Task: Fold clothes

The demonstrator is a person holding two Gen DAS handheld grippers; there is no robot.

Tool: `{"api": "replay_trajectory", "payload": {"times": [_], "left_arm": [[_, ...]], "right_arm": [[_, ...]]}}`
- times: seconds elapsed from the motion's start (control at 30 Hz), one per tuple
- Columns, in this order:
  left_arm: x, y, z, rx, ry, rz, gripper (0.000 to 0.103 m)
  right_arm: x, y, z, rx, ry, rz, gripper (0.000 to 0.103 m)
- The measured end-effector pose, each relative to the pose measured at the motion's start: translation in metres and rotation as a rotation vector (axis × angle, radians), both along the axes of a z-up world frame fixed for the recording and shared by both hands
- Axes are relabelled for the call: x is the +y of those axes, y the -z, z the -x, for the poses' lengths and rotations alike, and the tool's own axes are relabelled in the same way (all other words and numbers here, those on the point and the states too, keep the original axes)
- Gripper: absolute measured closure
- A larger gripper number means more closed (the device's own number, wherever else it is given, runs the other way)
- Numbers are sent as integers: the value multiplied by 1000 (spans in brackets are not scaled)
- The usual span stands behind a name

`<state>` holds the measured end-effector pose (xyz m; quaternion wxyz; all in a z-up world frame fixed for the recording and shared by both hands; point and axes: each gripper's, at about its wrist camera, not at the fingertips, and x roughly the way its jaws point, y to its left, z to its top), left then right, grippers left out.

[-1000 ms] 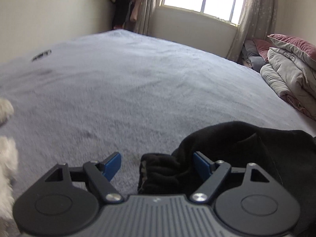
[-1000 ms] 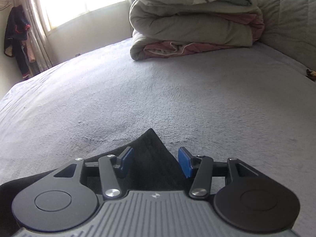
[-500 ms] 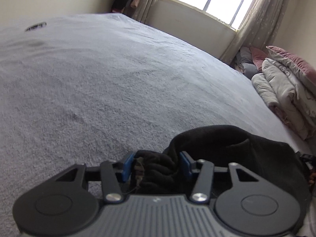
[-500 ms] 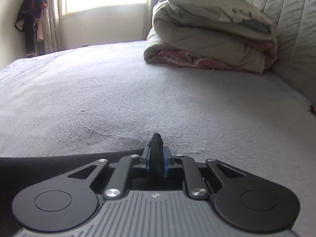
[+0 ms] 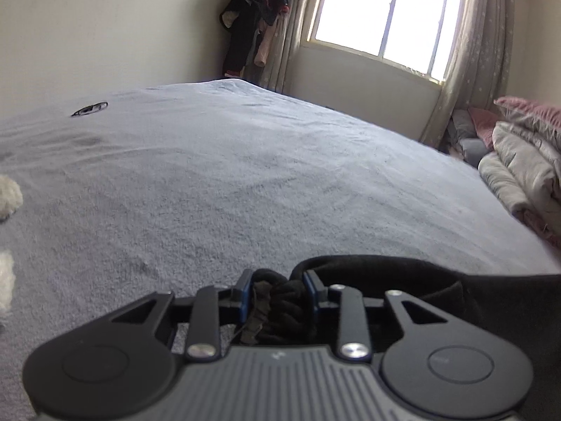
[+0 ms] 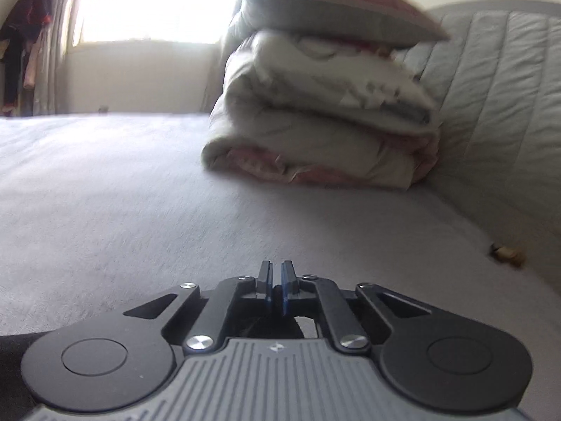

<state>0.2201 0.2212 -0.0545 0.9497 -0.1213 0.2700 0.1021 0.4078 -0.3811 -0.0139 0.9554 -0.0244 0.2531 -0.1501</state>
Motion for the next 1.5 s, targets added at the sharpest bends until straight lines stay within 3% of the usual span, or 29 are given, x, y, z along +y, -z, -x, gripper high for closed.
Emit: {"api": "replay_trajectory", "payload": {"times": [0.07,0.13,0.17,0.2,0.27,0.4,0.57,0.63,0.67,0.8,0.87,0.93,1.03,1.1,1.23,1.33,1.43,1.5], "left_arm": [[2,8,-5,45,1,9,60],[7,10,-4,52,-1,43,55],[10,9,-4,52,-1,57,55],[12,8,-4,54,0,71,55],[16,7,-4,56,0,96,55],[15,9,-4,69,10,100,54],[5,15,-6,85,40,38,53],[2,15,-6,84,39,19,53],[1,15,-6,80,37,10,56],[-9,11,0,26,14,-66,65],[-14,6,4,-16,0,-101,68],[-14,1,8,-50,-14,-103,68],[-15,2,6,-43,-20,-120,68],[-16,7,3,-27,-17,-136,68],[-13,19,-8,49,-8,-123,63],[-14,19,-9,63,-14,-135,54],[-10,13,-5,50,-41,-118,40],[-5,3,1,12,-64,-86,36]], "right_arm": [[-5,5,-4,42,-25,-48,94],[-18,5,-3,51,-49,-127,82],[-26,4,-2,52,-53,-177,66],[-35,3,0,46,-54,-224,57],[-47,1,5,26,-65,-292,55],[-42,10,-3,93,-107,-258,53],[-13,37,-11,140,-173,-193,54],[1,41,-7,126,-206,-141,75],[5,41,-5,127,-223,-140,91],[32,39,3,103,-185,60,94],[42,33,10,28,-148,160,95],[47,26,12,-32,-112,207,95],[51,25,-1,-45,-98,249,96],[54,33,-14,-10,-99,255,96],[62,59,-39,164,-114,304,94],[69,53,-35,179,-99,346,81],[74,34,-17,152,-61,290,61],[89,23,1,131,-101,258,49]]}}
